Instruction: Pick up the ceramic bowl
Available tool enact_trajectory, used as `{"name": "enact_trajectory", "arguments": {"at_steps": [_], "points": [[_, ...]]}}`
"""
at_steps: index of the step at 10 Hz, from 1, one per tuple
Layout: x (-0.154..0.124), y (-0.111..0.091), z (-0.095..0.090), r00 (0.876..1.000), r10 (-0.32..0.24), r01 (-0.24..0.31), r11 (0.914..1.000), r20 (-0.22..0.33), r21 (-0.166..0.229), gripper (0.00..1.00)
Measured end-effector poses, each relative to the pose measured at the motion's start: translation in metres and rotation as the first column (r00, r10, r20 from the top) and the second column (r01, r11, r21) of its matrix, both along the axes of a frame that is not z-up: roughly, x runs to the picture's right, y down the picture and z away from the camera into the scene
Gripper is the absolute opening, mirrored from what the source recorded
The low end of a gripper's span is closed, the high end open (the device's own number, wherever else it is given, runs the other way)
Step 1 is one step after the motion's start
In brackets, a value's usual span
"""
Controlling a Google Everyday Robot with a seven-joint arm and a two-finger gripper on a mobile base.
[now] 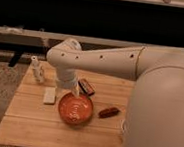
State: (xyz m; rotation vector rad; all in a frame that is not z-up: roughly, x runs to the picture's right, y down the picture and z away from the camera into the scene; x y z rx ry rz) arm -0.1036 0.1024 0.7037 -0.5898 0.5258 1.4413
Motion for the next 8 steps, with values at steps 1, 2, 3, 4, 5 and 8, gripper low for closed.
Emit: {"name": "enact_trajectory", "arguments": {"at_steps": [1, 2, 3, 4, 5, 8], "points": [[0.0001, 0.0000, 0.0000, 1.000, 0.000, 0.000, 1.0000, 0.000, 0.000, 0.65], [0.0000, 0.0000, 0.0000, 1.000, 0.000, 0.000, 1.0000, 0.000, 0.000, 0.65], [0.0000, 0.0000, 0.0000, 1.000, 0.000, 0.000, 1.0000, 0.000, 0.000, 0.65], [0.0000, -0.0009, -0.0006, 1.000, 0.001, -0.001, 1.0000, 0.000, 0.002, 0.65], [0.0001, -0.0005, -0.0005, 1.000, 0.000, 0.000, 1.0000, 0.000, 0.001, 0.65], [0.0067, -0.0027, 0.0057, 1.000, 0.012, -0.012, 0.9996, -0.005, 0.025, 0.65]]}}
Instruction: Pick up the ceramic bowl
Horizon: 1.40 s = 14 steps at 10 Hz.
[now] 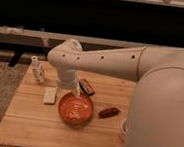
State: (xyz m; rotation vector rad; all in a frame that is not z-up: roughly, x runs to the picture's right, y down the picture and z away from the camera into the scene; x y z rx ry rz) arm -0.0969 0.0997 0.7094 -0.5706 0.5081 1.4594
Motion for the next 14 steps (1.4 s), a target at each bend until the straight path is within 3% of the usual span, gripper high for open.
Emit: {"name": "enact_trajectory", "arguments": {"at_steps": [3, 5, 11, 14], "points": [[0.037, -0.014, 0.033, 0.998, 0.047, -0.045, 0.9984, -0.042, 0.035, 0.65], [0.062, -0.011, 0.049, 0.994, 0.083, -0.081, 0.9962, -0.066, 0.034, 0.65], [0.097, 0.009, 0.087, 0.985, 0.140, -0.143, 0.9893, -0.105, -0.026, 0.65], [0.114, 0.023, 0.099, 0.979, 0.175, -0.183, 0.9802, -0.106, -0.074, 0.65]]}}
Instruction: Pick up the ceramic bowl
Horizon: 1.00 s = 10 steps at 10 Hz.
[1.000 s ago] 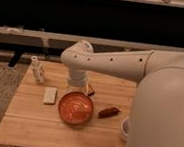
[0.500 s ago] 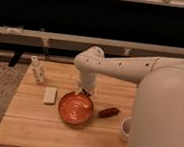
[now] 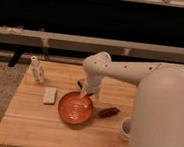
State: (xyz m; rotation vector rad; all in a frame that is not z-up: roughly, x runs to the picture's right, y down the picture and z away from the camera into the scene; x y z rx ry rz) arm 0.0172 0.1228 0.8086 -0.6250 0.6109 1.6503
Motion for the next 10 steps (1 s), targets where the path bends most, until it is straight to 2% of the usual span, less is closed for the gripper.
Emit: {"name": "enact_trajectory", "arguments": {"at_steps": [3, 7, 8, 10], "points": [[0.002, 0.021, 0.014, 0.998, 0.007, -0.003, 0.9975, 0.061, -0.071, 0.65], [0.004, 0.047, 0.027, 0.994, 0.001, 0.017, 0.9863, 0.112, -0.164, 0.65], [0.004, 0.054, 0.030, 0.993, -0.010, 0.033, 0.9817, 0.118, -0.188, 0.62], [0.005, 0.062, 0.032, 0.992, -0.027, 0.054, 0.9739, 0.125, -0.220, 0.44]]}}
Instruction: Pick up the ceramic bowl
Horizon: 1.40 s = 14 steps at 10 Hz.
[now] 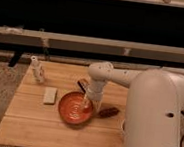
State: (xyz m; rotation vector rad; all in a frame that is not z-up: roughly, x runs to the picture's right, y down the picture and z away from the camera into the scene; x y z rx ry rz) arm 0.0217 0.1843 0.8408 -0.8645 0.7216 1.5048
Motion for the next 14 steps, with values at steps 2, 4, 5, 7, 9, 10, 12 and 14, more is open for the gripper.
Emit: {"name": "enact_trajectory", "arguments": {"at_steps": [2, 4, 5, 7, 9, 10, 12, 14], "points": [[0.000, 0.001, -0.001, 1.000, -0.004, 0.004, 0.9999, 0.008, -0.016, 0.24], [0.000, -0.004, -0.007, 1.000, 0.017, -0.016, 0.9999, 0.019, -0.005, 0.06], [0.000, -0.011, -0.012, 0.999, 0.037, -0.038, 0.9992, 0.025, 0.015, 0.00], [0.000, -0.023, -0.023, 0.997, 0.070, -0.072, 0.9954, 0.034, 0.063, 0.00], [-0.001, -0.037, -0.038, 0.993, 0.101, -0.107, 0.9877, 0.052, 0.115, 0.00], [-0.003, -0.044, -0.044, 0.991, 0.117, -0.126, 0.9826, 0.066, 0.137, 0.00], [-0.010, -0.057, -0.056, 0.984, 0.135, -0.154, 0.9723, 0.118, 0.175, 0.00], [-0.020, -0.067, -0.066, 0.977, 0.129, -0.163, 0.9656, 0.172, 0.203, 0.00]]}}
